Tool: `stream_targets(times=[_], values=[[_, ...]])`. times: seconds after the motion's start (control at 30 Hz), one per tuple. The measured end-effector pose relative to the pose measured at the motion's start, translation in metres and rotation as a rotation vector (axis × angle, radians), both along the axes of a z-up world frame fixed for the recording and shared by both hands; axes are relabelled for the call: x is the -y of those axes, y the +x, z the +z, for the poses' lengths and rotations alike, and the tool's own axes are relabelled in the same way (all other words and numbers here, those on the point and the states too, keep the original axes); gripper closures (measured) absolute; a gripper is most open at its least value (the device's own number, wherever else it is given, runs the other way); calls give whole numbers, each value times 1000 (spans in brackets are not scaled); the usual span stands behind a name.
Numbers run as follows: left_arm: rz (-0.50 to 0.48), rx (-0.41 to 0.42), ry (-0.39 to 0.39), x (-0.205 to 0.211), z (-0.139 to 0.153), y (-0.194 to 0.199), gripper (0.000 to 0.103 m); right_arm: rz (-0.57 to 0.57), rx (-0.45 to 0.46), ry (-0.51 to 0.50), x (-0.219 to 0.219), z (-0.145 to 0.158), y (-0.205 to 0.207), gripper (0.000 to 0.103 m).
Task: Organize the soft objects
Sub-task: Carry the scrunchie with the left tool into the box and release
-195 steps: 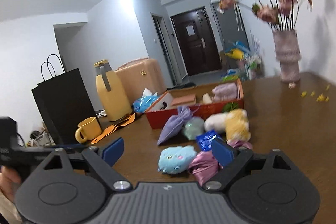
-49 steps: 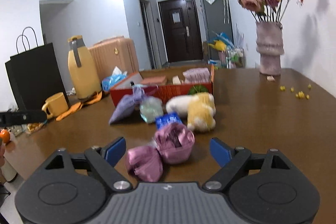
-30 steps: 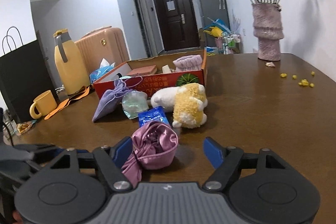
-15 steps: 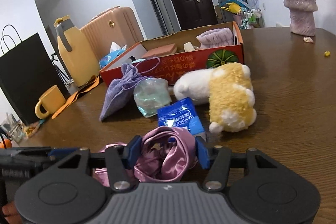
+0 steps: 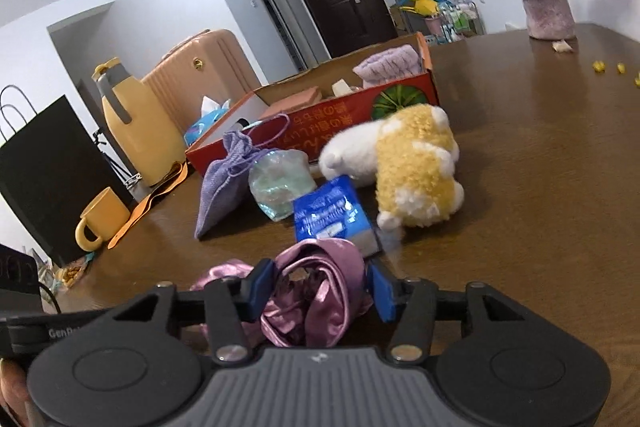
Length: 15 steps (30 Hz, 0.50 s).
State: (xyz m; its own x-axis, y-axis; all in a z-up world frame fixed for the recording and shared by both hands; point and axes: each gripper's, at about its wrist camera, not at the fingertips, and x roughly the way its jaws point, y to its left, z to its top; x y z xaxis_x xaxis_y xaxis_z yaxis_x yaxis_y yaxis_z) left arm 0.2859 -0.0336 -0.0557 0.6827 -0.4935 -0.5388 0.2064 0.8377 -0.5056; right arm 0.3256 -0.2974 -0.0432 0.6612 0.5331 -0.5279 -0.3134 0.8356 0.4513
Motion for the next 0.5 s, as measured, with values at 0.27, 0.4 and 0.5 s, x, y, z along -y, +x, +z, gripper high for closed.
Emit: stream_targets(times=[0.27,0.4,0.5], values=[[7,2,23,1,6,-17,82,13,10,41,7,0,-18,51],[9,4,40,2,10,-28,85,10,3,38,6,-2,-26,85],[10,25,50,0,18,-38,86,12,16,-6,4,2,-36,98]])
